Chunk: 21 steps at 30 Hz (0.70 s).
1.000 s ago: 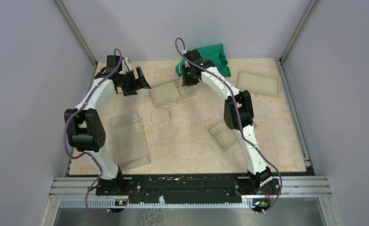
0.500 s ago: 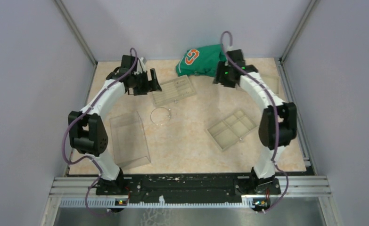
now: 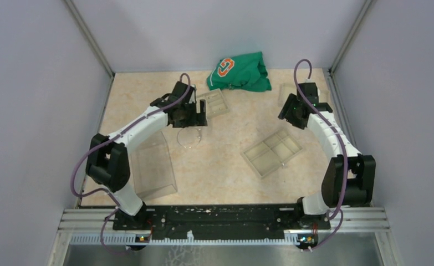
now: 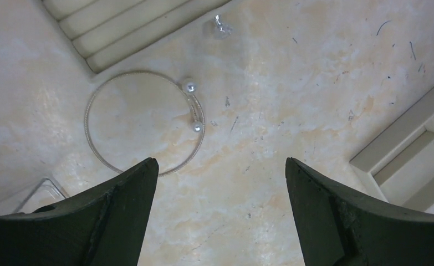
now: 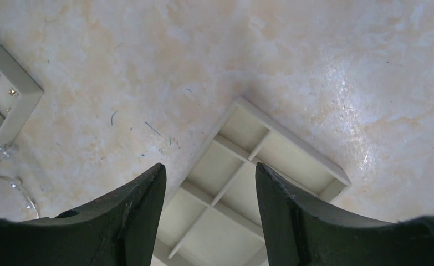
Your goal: Organize the mixed jewelry
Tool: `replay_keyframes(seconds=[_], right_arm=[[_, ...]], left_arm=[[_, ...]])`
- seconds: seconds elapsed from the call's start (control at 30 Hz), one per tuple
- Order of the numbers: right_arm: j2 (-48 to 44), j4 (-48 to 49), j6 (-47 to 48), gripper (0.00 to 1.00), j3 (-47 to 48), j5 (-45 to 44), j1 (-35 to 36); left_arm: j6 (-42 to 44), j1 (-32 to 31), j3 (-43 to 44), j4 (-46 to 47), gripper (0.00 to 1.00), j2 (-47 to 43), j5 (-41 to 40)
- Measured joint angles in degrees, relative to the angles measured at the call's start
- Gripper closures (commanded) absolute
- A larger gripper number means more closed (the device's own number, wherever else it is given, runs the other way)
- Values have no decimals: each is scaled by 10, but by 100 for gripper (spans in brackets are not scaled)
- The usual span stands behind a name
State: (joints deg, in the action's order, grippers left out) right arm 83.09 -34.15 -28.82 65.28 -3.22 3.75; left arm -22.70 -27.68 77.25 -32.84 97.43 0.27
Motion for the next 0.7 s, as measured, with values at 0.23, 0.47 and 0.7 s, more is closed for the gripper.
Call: replay_keyframes(seconds=[0.23,0.47,0.7], right_arm=[[-2,14,-19,41,-5,10,-5],[0,21,-24,42,-5,35,-5],[7,21,-23,42,-5,49,-5]], left_arm=[[-80,-50,-36,34,26,3,-77],[-128,-47,-31,58,38,66,-124],[-146,-47,-19,62,46,111,-147]])
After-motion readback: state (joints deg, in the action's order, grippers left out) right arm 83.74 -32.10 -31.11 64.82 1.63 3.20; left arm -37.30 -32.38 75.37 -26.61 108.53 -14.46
